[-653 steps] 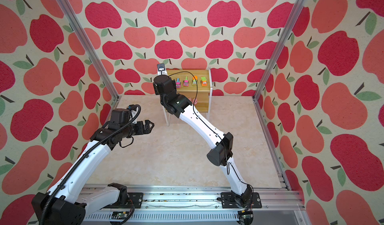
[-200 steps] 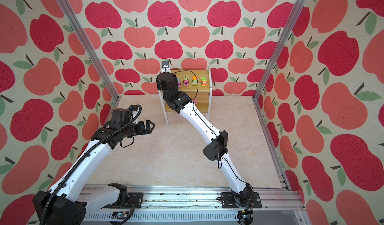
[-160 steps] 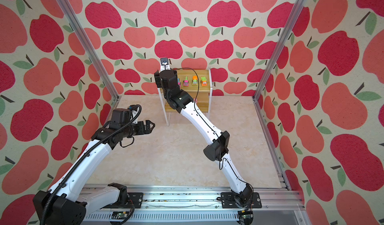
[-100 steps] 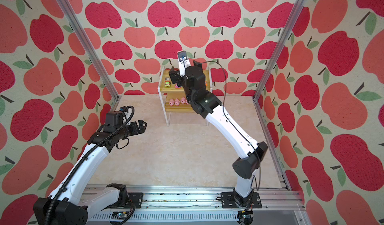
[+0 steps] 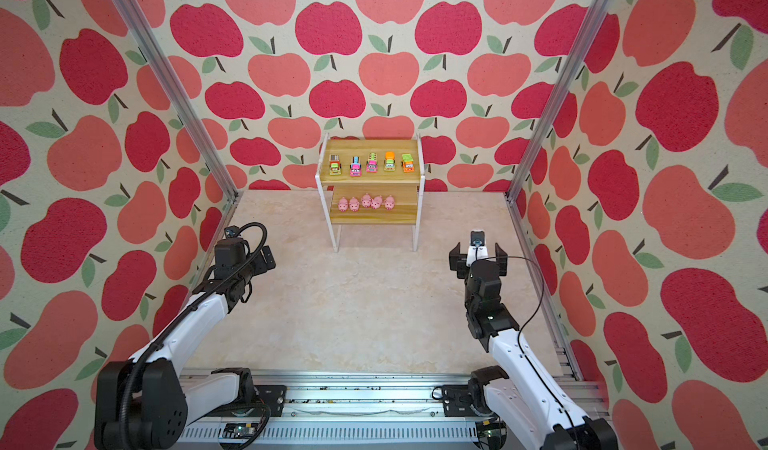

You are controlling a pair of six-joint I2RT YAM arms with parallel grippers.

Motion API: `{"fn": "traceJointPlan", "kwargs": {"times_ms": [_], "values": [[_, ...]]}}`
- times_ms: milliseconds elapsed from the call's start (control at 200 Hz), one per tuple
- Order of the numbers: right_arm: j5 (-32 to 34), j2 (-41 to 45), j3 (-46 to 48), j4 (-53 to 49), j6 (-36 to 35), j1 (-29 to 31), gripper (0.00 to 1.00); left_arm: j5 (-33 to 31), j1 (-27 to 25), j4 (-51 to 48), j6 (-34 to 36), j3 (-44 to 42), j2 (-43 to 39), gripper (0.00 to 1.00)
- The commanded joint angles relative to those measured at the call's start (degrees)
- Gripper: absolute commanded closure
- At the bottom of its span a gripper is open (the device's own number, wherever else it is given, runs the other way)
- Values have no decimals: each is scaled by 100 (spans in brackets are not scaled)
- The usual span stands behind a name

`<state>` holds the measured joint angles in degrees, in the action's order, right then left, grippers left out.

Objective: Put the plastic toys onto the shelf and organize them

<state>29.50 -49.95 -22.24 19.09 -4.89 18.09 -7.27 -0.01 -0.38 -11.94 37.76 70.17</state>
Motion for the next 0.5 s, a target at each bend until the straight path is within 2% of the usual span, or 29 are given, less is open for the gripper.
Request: {"fn": "traceJointPlan", "kwargs": {"times_ms": [0,35,75,140,165,210,240,320,400,420,445,470,495], "values": [[40,-245,865,1852,96,-236,1,72,-30,1491,757,-300,706,1],[-139,-460,1049,2114,105,-323,1,12,-47,2054,828,-478,872,1],[-199,-701,1170,2365,126,-364,2,270,6,2815,926,-737,1059,1],[-355,-1242,1350,2993,64,-496,1,351,19,2968,1138,-793,1354,1],[-467,-1515,1419,3351,51,-587,1,299,23,3454,1224,-885,1499,1],[-642,-2076,1516,4105,38,-747,1,259,27,2958,1235,-705,1472,1],[-714,-2413,1583,4715,-48,-771,1,234,51,3167,1303,-780,1490,1],[-1038,-3237,1528,5590,-214,-789,1,256,124,4596,1426,-1428,1546,1],[-1399,-4227,1181,6008,-373,-793,2,234,328,6308,1300,-1843,2345,1],[-1484,-4397,1091,6010,-463,-748,2,87,301,6200,1295,-1777,2386,1],[-1472,-4509,1013,6019,-537,-711,1,14,283,5566,1179,-1609,2234,1],[-1474,-4474,970,5928,-464,-772,1,144,359,5061,1080,-1496,2063,1],[-1465,-4411,922,5728,-369,-833,1,336,474,4996,1010,-1476,2026,1]]}}
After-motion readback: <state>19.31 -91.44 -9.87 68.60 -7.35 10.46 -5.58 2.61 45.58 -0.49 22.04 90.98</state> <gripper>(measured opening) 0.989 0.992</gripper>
